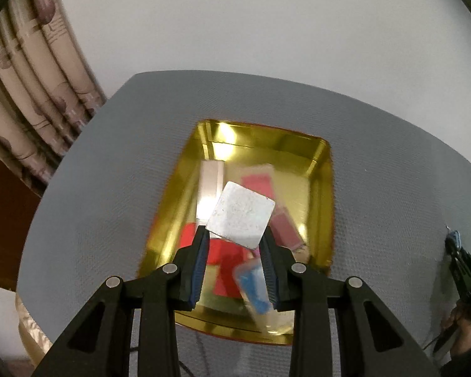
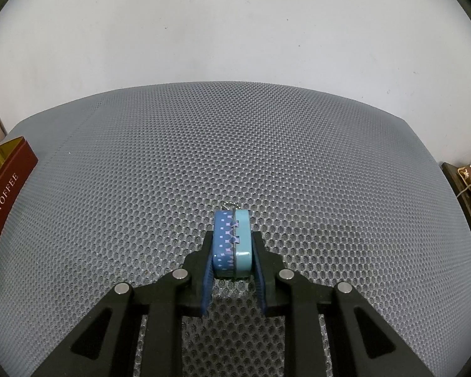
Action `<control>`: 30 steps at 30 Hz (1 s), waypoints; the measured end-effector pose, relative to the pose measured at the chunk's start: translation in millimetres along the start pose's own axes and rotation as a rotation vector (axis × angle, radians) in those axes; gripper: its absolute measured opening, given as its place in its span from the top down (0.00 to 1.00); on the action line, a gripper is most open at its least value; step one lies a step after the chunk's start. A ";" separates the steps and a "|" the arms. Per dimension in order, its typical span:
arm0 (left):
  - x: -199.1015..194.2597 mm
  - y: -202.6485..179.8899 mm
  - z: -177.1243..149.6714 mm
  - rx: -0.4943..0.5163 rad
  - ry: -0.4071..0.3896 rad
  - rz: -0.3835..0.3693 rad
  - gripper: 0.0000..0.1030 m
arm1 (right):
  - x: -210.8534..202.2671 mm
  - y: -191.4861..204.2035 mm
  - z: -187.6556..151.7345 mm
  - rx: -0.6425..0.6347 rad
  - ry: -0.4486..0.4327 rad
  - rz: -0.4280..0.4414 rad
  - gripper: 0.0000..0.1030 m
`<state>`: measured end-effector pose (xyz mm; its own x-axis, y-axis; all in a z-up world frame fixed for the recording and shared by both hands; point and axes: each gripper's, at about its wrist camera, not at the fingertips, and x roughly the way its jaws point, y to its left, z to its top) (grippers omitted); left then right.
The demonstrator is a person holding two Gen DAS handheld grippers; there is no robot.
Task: Organize rigid objects
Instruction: 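Carry the white zigzag cube into the gold tin with the left tool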
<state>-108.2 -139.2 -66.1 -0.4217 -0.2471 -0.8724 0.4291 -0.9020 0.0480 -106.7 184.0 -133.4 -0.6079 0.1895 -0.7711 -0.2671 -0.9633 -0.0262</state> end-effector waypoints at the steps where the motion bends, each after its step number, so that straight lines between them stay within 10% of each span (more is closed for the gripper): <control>1: -0.9 5.6 2.7 -0.006 0.004 -0.003 0.72 | 0.1 0.0 0.0 0.000 0.000 0.000 0.79; 12: 0.5 35.3 11.1 0.017 0.005 0.049 0.72 | 0.2 -0.7 0.7 0.004 0.000 0.001 0.79; 30: 50.2 10.4 -2.8 0.078 0.073 -0.097 0.72 | 1.9 2.8 1.4 0.002 0.000 -0.001 0.79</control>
<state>-122.6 -160.0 -110.7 -0.3972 -0.1337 -0.9079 0.3248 -0.9458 -0.0028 -109.7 182.0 -134.0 -0.6074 0.1905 -0.7713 -0.2695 -0.9627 -0.0256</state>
